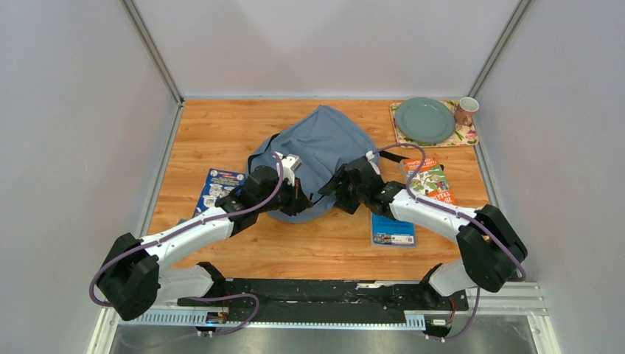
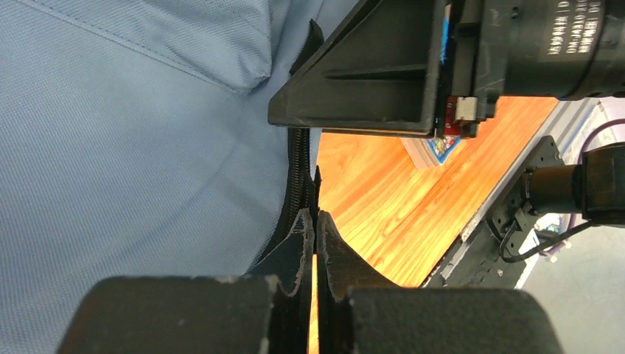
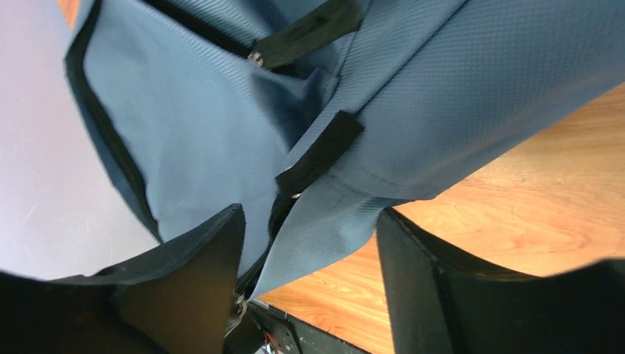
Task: Pack the student bag
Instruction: Unzip the student bag at the center of the board.
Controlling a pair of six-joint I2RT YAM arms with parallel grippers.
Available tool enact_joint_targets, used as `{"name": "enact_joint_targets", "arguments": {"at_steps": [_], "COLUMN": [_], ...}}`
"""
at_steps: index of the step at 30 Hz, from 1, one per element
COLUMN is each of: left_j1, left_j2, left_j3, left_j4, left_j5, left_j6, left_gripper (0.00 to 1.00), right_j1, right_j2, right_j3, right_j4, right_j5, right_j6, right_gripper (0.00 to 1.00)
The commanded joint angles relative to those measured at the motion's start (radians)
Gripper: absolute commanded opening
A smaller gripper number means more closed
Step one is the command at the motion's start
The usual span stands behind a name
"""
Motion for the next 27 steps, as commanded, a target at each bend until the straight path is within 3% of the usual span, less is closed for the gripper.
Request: {"name": "enact_joint_targets", "arguments": {"at_steps": [1, 2, 4, 5, 6, 12, 20, 22, 27], "left_j1": [-0.007, -0.007, -0.007, -0.007, -0.007, -0.007, -0.004, -0.006, -0.007], "left_j2": [-0.008, -0.009, -0.017, -0.022, -0.034, -0.098, -0.19, -0.189, -0.132], "left_j3": [0.004, 0.004, -0.002, -0.004, -0.008, -0.05, -0.128, -0.116, -0.048], "left_j4": [0.053, 0.053, 0.05, 0.044, 0.022, -0.109, -0.24, -0.252, -0.231], "left_j5": [0.033, 0.036, 0.032, 0.026, 0.003, -0.167, -0.376, -0.366, -0.107], "left_j6": [0.028, 0.03, 0.039, 0.044, 0.056, 0.111, 0.148, 0.162, 0.238], "left_gripper": [0.0, 0.0, 0.0, 0.0, 0.0, 0.0, 0.0, 0.0, 0.0], "right_j1": [-0.003, -0.004, -0.015, -0.02, -0.027, -0.139, -0.259, -0.267, -0.271], "right_j2": [0.056, 0.063, 0.067, 0.063, 0.06, 0.043, 0.101, 0.122, 0.199], "right_j3": [0.031, 0.032, 0.027, 0.024, 0.021, 0.022, 0.135, 0.179, 0.365], "right_j4": [0.04, 0.037, 0.036, 0.037, 0.034, -0.003, -0.043, -0.067, -0.147], "right_j5": [-0.029, -0.027, -0.021, -0.017, -0.017, -0.009, -0.05, -0.043, -0.03], "right_j6": [0.009, 0.003, -0.01, -0.015, -0.03, -0.144, -0.427, -0.48, -0.636], "right_gripper": [0.61, 0.45, 0.28, 0.09, 0.02, 0.0, 0.0, 0.0, 0.0]}}
